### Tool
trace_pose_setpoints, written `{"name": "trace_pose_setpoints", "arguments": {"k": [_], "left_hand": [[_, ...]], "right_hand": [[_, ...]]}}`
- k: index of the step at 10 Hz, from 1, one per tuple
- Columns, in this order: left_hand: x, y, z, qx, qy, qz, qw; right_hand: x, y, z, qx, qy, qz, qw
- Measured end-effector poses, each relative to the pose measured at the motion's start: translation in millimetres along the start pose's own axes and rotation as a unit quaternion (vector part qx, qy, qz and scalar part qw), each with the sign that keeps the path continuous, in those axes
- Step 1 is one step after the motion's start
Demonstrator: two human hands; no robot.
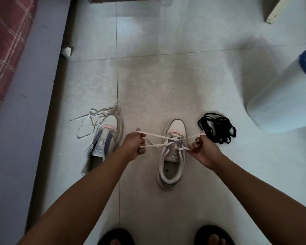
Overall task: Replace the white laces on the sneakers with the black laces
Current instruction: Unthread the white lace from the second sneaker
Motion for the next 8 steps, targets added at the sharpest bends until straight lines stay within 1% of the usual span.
{"name": "trace_pose_setpoints", "arguments": {"k": [1,2,3,4,5,6,7,8], "left_hand": [[-20.0,3.7,8.9,0.130,0.498,0.042,0.857],[-27.2,7.0,14.0,0.266,0.788,0.127,0.541],[-13.0,3.5,15.7,0.268,0.502,0.133,0.812],[10.3,1.9,17.8,0.058,-0.135,0.013,0.989],[5.7,1.1,19.5,0.034,-0.117,0.002,0.993],[-19.8,3.3,24.2,0.234,0.437,0.077,0.865],[-25.2,2.1,23.9,0.296,0.668,0.095,0.677],[-17.4,2.0,18.3,0.280,0.803,0.138,0.507]], "right_hand": [[-11.8,2.1,-6.1,-0.115,-0.258,0.100,0.954],[-19.8,10.9,-12.0,-0.195,-0.253,0.156,0.935],[-9.3,12.5,-8.8,-0.078,-0.045,0.086,0.992],[-3.3,12.6,-8.6,0.018,0.124,0.001,0.992],[-9.5,13.4,-24.6,-0.043,0.019,0.070,0.996],[-19.9,16.2,-42.2,-0.102,0.028,0.131,0.986],[-20.8,16.0,-37.0,-0.054,0.134,0.067,0.987],[-20.5,13.3,-29.1,-0.018,0.121,0.013,0.992]]}}
Point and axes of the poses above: each hand's wrist, its own y-axis towards the middle knuckle, its own x-axis out of the palm, z = x × y, the point moved 1 cm from there along y, towards the middle knuckle, and after that the axes turned 4 degrees about -z, right-handed, at the moved point
